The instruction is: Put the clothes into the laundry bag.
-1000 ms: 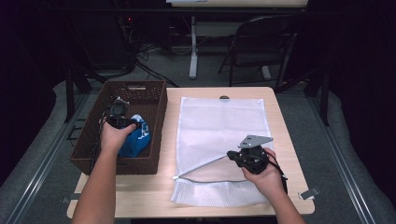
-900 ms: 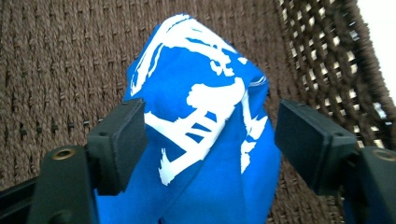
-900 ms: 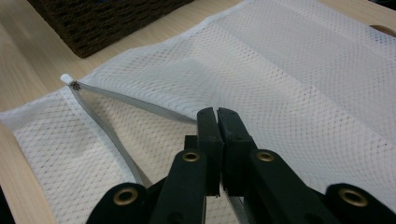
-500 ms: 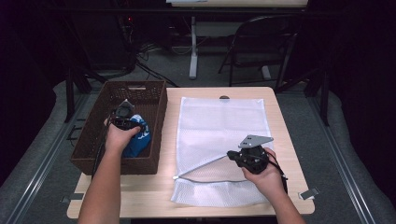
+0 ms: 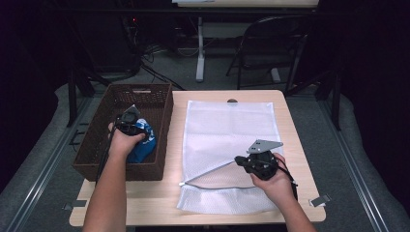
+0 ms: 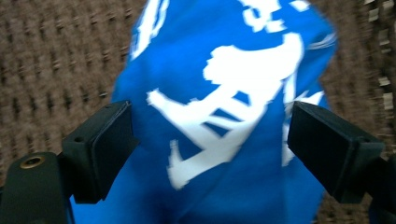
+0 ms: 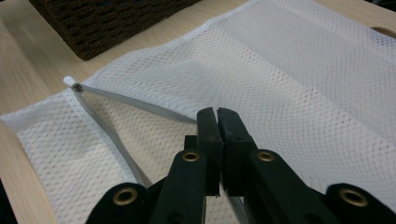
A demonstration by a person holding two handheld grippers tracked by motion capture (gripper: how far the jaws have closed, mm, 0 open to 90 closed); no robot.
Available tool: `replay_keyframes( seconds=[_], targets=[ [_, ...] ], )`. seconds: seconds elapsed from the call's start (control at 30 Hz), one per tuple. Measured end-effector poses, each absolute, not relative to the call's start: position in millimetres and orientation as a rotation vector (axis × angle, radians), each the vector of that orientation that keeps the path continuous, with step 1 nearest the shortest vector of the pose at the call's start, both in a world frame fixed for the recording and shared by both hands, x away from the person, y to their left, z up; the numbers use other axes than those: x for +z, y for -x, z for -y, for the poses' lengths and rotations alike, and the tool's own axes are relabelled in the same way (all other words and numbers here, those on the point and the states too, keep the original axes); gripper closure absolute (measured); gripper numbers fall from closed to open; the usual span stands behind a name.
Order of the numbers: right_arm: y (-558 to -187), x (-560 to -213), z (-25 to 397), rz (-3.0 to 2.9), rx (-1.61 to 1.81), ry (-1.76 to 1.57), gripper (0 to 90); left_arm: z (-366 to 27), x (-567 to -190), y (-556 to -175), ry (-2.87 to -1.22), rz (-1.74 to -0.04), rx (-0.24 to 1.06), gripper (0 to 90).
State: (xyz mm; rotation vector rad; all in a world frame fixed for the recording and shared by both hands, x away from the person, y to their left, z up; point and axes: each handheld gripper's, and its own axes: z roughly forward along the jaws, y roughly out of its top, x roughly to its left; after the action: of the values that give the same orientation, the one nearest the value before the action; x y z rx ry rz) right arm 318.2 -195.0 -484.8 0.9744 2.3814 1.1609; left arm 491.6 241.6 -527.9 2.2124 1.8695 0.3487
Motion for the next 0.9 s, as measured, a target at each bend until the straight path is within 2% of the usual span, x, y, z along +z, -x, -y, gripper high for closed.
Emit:
replay_keyframes(
  seconds=[0.13, 0.63, 0.9],
  targets=[
    [-318, -485, 195, -2.380, 1.165, -0.972, 88.2, -251, -530, -492, -2.197, -1.925, 0.311, 14.9],
    [-318, -485, 195, -2.380, 1.166, -0.974, 88.1, -255, -535, -494, -2.189, -1.916, 0.265, 17.5],
    [-318, -485, 195, -2.381, 1.165, -0.973, 88.2, -257, -538, -495, -2.188, -1.906, 0.227, 25.4]
  ],
)
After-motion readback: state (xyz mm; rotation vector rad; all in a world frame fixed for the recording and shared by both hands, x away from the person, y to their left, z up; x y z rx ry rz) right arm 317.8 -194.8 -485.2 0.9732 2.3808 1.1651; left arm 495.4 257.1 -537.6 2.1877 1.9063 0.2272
